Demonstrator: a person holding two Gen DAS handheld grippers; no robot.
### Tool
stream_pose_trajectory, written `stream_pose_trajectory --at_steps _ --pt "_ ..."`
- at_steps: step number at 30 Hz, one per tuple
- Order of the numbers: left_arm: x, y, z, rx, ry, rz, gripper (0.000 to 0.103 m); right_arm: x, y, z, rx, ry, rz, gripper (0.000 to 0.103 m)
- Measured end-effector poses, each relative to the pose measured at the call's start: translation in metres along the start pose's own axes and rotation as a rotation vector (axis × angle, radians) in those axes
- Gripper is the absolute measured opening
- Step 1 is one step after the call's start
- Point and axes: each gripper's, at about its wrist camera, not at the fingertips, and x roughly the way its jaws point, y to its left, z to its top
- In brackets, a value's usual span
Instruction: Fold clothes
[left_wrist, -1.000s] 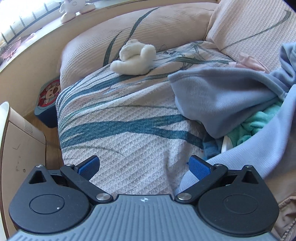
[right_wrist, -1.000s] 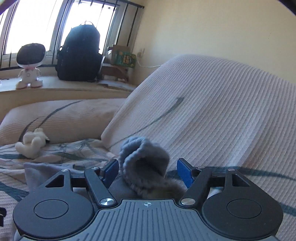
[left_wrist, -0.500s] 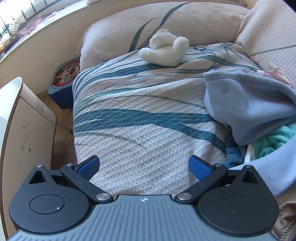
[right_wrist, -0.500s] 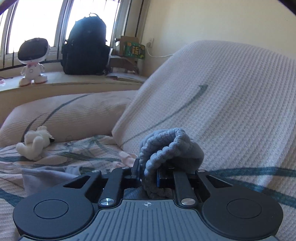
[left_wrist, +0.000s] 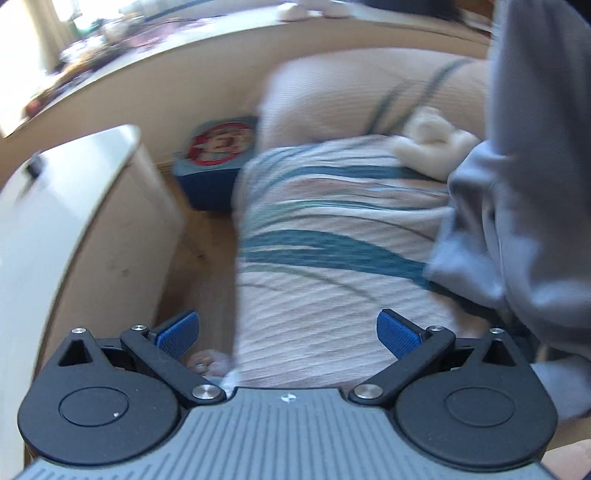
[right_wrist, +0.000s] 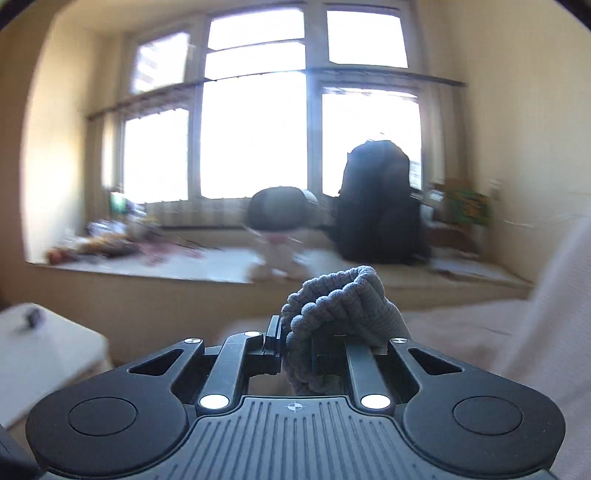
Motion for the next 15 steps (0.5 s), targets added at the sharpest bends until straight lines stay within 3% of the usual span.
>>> stream_pose_trajectory --at_steps 2,5,10,14,15 --pt "0.0 0.016 -0.001 -0.045 0.001 0.032 0.103 0.015 0.024 0.002 -0.028 0.013 0.068 0.015" --pt "0.003 0.031 -0.005 -0.084 0.013 0.051 0.103 0.042 0.042 -0.015 -0.032 0.122 0.148 0.015" --pt "0.022 0.03 -0.011 -0.062 0.072 0.07 0.103 0.078 0.037 -0.075 -0.011 0.348 0.205 0.019" --pt "0.035 0.026 -0.014 -0.055 0.113 0.059 0.103 0.081 0.038 -0.101 -0.034 0.452 0.259 0.021" --pt "0.038 0.023 -0.014 -0.048 0.119 0.064 0.103 0.078 0.04 -0.103 -0.047 0.466 0.266 0.026"
